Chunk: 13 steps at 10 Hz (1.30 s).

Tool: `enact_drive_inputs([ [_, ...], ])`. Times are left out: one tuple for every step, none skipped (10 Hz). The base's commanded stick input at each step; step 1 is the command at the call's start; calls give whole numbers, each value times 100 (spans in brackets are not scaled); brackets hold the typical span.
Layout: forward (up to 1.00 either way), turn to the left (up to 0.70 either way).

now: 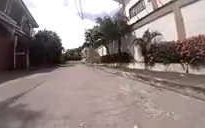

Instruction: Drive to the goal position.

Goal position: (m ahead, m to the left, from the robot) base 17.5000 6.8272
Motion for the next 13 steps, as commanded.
enact_drive_inputs([
  [70,0],
  [70,0],
  [70,0],
  [70,0],
  [70,0],
  [70,0],
  [70,0],
  [70,0],
  [70,0],
  [70,0],
  [70,0],
  [70,0],
  [70,0],
])
